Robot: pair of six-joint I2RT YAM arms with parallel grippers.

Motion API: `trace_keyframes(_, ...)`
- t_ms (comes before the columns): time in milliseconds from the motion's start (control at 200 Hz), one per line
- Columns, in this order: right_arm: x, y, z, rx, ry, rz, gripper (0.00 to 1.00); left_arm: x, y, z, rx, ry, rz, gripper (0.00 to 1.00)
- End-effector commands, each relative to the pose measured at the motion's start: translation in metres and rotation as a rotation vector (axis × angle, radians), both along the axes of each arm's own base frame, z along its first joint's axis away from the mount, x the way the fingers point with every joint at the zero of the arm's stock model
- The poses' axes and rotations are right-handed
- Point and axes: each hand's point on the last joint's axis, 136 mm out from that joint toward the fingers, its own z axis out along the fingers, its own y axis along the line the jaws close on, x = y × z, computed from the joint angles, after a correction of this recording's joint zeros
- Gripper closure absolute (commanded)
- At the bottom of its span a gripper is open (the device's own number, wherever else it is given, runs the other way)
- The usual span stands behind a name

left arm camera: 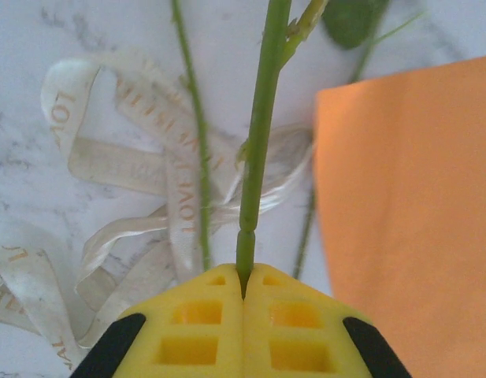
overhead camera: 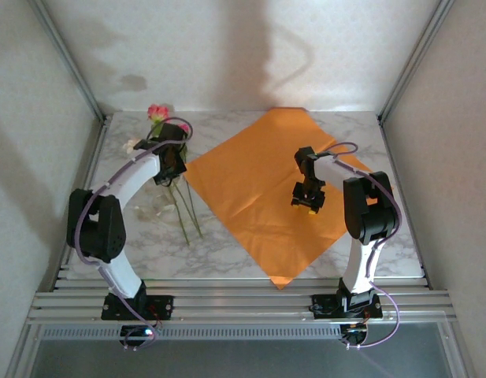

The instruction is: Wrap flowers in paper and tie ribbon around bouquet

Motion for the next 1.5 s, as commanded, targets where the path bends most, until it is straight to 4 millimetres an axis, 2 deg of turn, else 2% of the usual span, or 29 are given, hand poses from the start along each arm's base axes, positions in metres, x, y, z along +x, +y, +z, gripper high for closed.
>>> trace_keyframes(0, 0.007, 0.005, 0.028, 0.032, -0.042, -0.020, 0.53, 0.009, -0.031, 0.044, 0.029, -0.094, -0.099, 1.00)
trace_keyframes(90, 0.011, 0.005, 0.043, 0.040, -0.076, -0.038, 0.49, 0.024, -0.089, 0.068, -0.041, -0.190, -0.231, 1.00)
trace_keyframes(215, 0.017, -0.006, 0.071, 0.032, -0.166, -0.099, 0.42, 0.039, -0.166, 0.078, -0.196, -0.263, -0.347, 1.00)
trace_keyframes(330, 0.020, -0.027, 0.090, -0.023, -0.262, -0.141, 0.41, 0.054, -0.242, 0.084, -0.311, -0.341, -0.486, 1.00)
trace_keyframes(460, 0.008, -0.052, 0.078, -0.055, -0.231, -0.200, 0.47, 0.070, -0.313, 0.065, -0.377, -0.382, -0.629, 1.00)
trace_keyframes(586, -0.005, -0.062, 0.068, -0.047, -0.195, -0.214, 0.48, 0.093, -0.343, 0.040, -0.388, -0.404, -0.643, 1.00)
trace_keyframes(826, -0.017, -0.052, 0.047, 0.027, -0.123, -0.190, 0.49, 0.125, -0.366, -0.012, -0.398, -0.393, -0.632, 1.00)
trace_keyframes(981, -0.018, -0.048, 0.041, 0.044, -0.098, -0.183, 0.49, 0.126, -0.369, -0.040, -0.381, -0.347, -0.634, 1.00)
trace_keyframes(1051, -0.018, -0.048, 0.040, 0.040, -0.093, -0.178, 0.49, 0.123, -0.366, -0.043, -0.370, -0.328, -0.637, 0.98)
trace_keyframes(1146, -0.015, -0.048, 0.038, 0.037, -0.086, -0.172, 0.49, 0.119, -0.360, -0.026, -0.353, -0.331, -0.627, 0.75)
trace_keyframes(1191, -0.013, -0.048, 0.037, 0.034, -0.085, -0.171, 0.49, 0.117, -0.356, -0.008, -0.354, -0.349, -0.614, 0.65)
trace_keyframes(1296, -0.008, -0.048, 0.032, 0.023, -0.078, -0.165, 0.49, 0.111, -0.340, 0.042, -0.376, -0.388, -0.556, 0.52)
trace_keyframes(1366, -0.004, -0.048, 0.028, 0.020, -0.073, -0.162, 0.49, 0.105, -0.322, 0.074, -0.393, -0.402, -0.509, 0.49)
trace_keyframes(1427, -0.002, -0.047, 0.026, 0.019, -0.069, -0.158, 0.49, 0.099, -0.296, 0.092, -0.398, -0.400, -0.455, 0.49)
trace_keyframes(1472, -0.001, -0.048, 0.025, 0.016, -0.068, -0.158, 0.49, 0.095, -0.271, 0.096, -0.404, -0.381, -0.413, 0.50)
trace_keyframes(1497, 0.001, -0.048, 0.025, 0.013, -0.071, -0.155, 0.49, 0.092, -0.254, 0.091, -0.399, -0.357, -0.384, 0.50)
